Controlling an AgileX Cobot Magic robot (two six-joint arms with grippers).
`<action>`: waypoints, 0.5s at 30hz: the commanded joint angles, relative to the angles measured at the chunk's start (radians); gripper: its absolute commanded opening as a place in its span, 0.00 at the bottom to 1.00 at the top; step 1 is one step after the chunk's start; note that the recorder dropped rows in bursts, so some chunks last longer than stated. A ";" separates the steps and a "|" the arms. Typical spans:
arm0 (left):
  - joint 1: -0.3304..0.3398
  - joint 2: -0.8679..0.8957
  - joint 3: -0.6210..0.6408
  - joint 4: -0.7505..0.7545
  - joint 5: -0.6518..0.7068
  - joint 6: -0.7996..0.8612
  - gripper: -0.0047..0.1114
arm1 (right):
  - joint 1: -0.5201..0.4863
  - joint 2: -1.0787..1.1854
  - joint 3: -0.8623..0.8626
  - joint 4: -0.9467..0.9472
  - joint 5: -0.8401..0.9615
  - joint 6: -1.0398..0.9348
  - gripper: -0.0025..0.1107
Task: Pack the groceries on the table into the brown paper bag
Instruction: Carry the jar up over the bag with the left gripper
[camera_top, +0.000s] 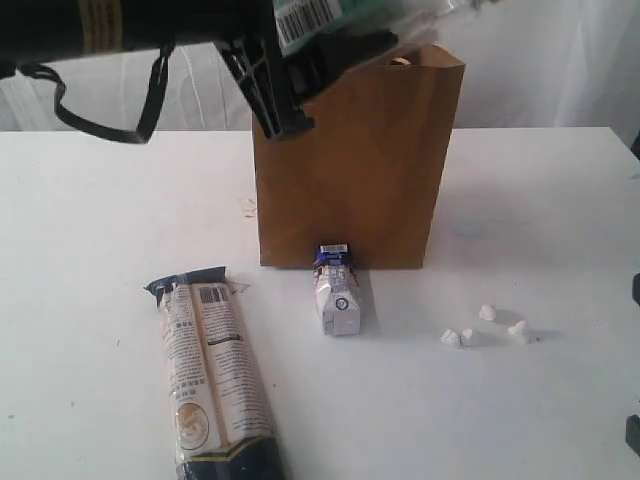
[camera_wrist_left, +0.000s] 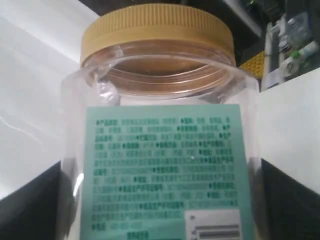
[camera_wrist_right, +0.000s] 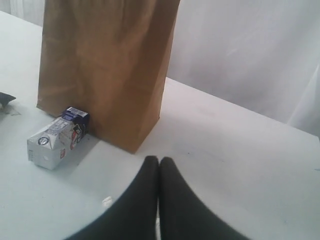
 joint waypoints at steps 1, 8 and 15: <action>0.012 0.043 -0.109 0.004 0.026 0.093 0.04 | 0.001 -0.003 0.003 -0.001 0.007 0.000 0.02; 0.071 0.184 -0.297 0.004 0.011 0.083 0.04 | 0.001 -0.003 0.003 0.001 0.011 0.000 0.02; 0.092 0.352 -0.385 0.008 -0.030 0.095 0.04 | 0.001 -0.003 0.003 0.003 0.019 0.000 0.02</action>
